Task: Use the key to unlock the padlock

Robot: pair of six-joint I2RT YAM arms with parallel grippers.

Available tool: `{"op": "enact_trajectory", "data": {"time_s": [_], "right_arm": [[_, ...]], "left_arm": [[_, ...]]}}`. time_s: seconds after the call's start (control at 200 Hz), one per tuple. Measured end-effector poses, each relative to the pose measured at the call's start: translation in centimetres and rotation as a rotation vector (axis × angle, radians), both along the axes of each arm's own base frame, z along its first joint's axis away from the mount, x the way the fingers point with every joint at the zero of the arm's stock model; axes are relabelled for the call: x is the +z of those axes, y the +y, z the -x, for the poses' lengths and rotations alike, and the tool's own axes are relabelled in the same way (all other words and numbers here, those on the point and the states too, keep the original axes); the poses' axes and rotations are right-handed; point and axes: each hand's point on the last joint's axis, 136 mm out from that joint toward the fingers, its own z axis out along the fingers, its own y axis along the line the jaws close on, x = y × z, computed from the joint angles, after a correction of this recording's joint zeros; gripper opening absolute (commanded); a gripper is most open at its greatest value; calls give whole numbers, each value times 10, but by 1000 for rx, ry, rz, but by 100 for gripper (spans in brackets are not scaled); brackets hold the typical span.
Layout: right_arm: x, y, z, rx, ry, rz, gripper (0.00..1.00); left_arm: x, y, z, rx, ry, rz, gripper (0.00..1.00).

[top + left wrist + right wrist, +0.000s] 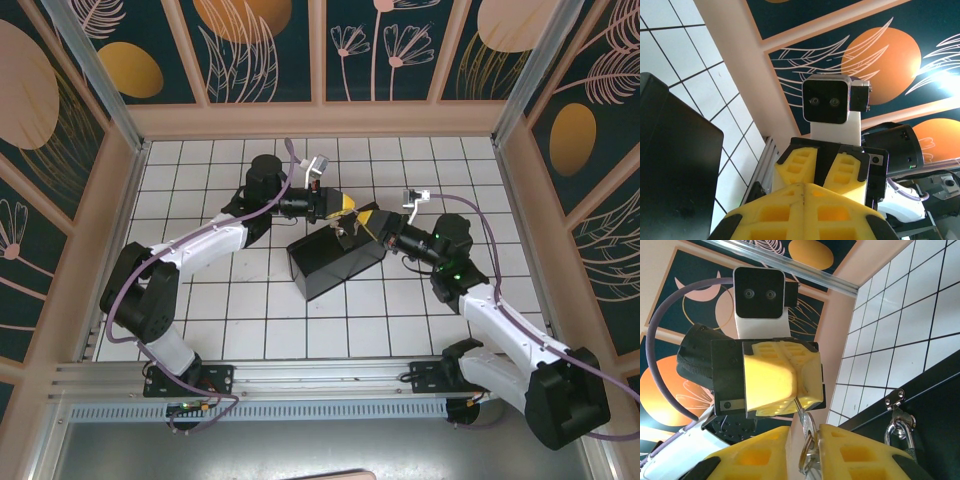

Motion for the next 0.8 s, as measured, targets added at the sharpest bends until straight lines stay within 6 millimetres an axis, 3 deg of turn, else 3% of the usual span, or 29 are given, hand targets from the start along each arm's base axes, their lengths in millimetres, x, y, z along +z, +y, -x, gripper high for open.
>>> {"op": "enact_trajectory", "data": {"time_s": [0.13,0.335,0.796], "right_arm": [[0,0,0,0,3,-2,18],[1,0,0,0,1,-6,23],[-1,1,-2,3,13,-8,2]], "left_arm": [[0,0,0,-1,1,0,0],[-1,0,3,-17,3,1,0],[0,2,3,-23,-3,2,0]]}}
